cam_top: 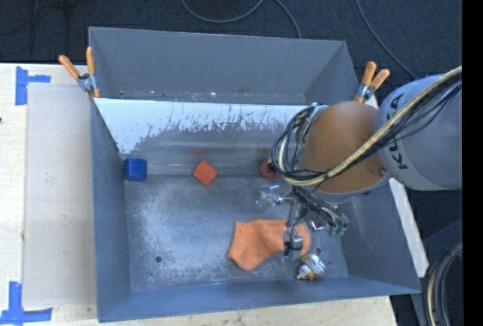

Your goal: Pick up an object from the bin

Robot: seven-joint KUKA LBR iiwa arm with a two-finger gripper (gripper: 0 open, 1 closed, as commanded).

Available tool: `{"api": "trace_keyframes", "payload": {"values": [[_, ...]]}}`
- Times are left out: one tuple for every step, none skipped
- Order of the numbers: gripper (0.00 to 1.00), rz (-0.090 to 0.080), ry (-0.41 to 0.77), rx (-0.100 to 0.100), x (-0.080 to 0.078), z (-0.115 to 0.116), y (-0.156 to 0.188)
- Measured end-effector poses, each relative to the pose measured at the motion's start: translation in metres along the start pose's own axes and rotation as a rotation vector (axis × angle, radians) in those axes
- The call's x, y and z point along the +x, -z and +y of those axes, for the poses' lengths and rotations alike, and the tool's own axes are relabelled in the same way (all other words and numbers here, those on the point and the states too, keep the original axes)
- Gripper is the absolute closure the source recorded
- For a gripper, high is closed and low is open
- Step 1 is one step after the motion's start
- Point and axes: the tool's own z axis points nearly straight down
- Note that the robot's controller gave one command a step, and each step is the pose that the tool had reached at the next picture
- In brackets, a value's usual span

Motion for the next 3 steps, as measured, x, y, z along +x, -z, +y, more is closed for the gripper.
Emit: {"api": "trace_keyframes", "payload": {"values": [[0.00, 0.002, 0.149, -0.002, 0.016, 0.049, -0.029], [1.00, 0.001, 0.215, -0.001, 0.021, 0.026, -0.030], [1.00, 0.001, 0.215, -0.001, 0.021, 0.026, -0.030]]}}
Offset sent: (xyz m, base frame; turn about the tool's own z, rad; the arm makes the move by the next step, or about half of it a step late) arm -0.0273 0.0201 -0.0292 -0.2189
